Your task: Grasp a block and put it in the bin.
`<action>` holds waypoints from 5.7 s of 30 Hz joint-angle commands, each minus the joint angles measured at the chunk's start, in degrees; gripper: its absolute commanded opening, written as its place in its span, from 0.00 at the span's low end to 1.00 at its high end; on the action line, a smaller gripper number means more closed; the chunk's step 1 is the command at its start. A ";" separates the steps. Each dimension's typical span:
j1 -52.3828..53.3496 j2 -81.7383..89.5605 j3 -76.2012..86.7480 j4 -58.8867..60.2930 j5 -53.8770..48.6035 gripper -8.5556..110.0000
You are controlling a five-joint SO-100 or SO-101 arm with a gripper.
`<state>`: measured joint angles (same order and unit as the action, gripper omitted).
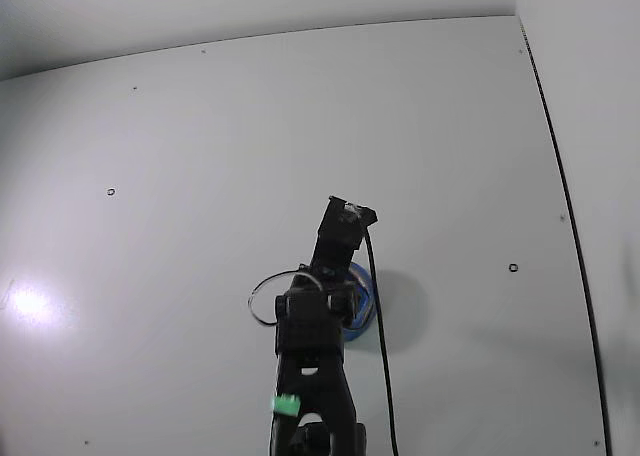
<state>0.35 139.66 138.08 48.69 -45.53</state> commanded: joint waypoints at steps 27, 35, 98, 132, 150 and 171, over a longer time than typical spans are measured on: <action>-0.09 51.94 28.21 -0.18 54.76 0.07; -0.88 52.82 43.86 -0.26 54.76 0.07; -0.26 52.82 44.21 -0.35 55.55 0.07; -0.26 52.82 44.21 -0.35 55.55 0.07; -0.26 52.82 44.21 -0.35 55.55 0.07; -0.26 52.82 44.21 -0.35 55.55 0.07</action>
<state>-0.18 191.69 181.58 48.69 9.84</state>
